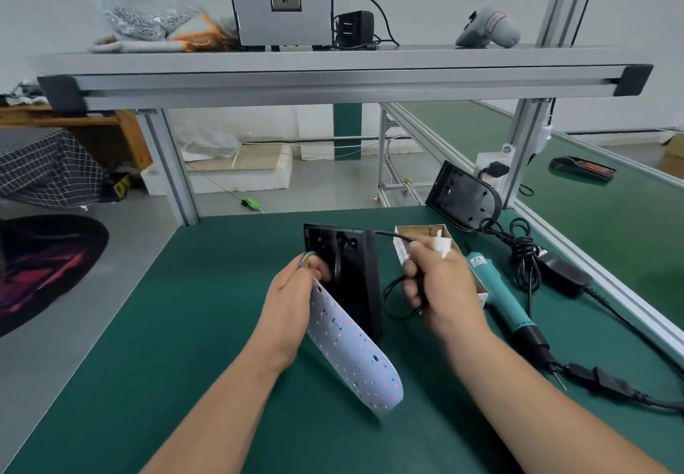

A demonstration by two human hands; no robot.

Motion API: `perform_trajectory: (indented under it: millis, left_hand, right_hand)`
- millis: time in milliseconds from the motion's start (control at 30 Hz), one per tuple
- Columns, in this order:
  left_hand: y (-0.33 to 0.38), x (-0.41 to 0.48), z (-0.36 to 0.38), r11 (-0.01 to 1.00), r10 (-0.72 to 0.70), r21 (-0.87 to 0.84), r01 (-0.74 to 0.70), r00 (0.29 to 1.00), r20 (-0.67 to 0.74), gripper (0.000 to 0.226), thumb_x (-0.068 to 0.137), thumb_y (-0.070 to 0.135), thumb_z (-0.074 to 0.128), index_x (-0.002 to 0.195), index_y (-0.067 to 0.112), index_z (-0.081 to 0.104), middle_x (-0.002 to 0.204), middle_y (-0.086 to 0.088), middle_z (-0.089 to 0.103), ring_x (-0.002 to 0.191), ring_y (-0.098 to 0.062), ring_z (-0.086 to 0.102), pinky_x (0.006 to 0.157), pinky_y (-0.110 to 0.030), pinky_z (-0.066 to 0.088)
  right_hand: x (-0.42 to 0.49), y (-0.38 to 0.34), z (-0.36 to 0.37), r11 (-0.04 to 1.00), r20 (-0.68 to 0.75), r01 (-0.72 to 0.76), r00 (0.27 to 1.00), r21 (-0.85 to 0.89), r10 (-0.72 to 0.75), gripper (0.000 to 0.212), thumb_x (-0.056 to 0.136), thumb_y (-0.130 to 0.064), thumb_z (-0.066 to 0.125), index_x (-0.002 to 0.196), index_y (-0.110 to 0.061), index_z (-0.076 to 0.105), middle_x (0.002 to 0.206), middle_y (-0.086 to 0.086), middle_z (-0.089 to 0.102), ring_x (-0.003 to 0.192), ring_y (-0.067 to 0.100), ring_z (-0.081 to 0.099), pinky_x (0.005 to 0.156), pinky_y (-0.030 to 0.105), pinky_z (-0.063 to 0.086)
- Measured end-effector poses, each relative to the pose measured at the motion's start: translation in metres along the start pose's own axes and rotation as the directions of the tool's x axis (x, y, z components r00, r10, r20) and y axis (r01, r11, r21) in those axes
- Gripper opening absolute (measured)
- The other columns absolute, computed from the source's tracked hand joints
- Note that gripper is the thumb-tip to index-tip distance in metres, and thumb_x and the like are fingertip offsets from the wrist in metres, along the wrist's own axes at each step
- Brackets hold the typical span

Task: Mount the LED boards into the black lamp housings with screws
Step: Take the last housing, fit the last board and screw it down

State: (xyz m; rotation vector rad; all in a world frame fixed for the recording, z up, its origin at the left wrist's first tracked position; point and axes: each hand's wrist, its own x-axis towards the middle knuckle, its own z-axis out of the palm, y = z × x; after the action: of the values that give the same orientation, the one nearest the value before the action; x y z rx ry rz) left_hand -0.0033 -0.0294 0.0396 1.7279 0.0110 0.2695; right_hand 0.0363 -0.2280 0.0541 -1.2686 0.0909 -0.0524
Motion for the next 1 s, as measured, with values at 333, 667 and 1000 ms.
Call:
perform_trajectory:
  millis: [333, 667, 1000]
  left_hand:
    - [-0.005, -0.001, 0.010, 0.996, -0.060, -0.072, 0.049, 0.983, -0.171, 0.021, 0.086, 0.031, 0.045, 0.069, 0.029, 0.033, 0.068, 0.017, 0.031, 0.062, -0.005, 0.030, 0.066, -0.037, 0.028]
    - [-0.021, 0.004, 0.003, 0.974, 0.006, 0.210, 0.087, 0.913, -0.408, 0.036, 0.108, 0.057, 0.035, 0.087, 0.028, 0.037, 0.077, 0.007, 0.051, 0.068, -0.017, 0.051, 0.062, -0.040, 0.036]
    - [-0.018, -0.005, 0.002, 0.884, 0.145, 0.464, 0.050, 0.916, -0.375, 0.026, 0.108, 0.054, 0.036, 0.101, 0.029, 0.038, 0.088, 0.008, 0.059, 0.076, -0.019, 0.059, 0.060, -0.037, 0.037]
  right_hand:
    - [0.023, -0.026, -0.057, 0.927, -0.393, 0.204, 0.917, 0.314, -0.069, 0.024, 0.101, -0.002, 0.047, 0.111, -0.016, 0.065, 0.068, 0.001, 0.054, 0.045, 0.014, 0.045, 0.041, 0.021, 0.030]
    - [-0.030, 0.010, -0.004, 0.696, 0.286, 0.017, 0.918, -0.717, 0.273, 0.072, 0.093, -0.086, 0.040, 0.079, -0.019, 0.063, 0.067, -0.009, 0.069, 0.055, 0.010, 0.061, 0.057, 0.023, 0.044]
    - [-0.015, 0.009, 0.003, 0.084, 0.453, 0.600, 0.681, -0.796, -0.576, 0.044, 0.102, -0.013, 0.064, 0.145, -0.007, 0.058, 0.148, 0.012, 0.048, 0.134, 0.032, 0.046, 0.115, 0.040, 0.037]
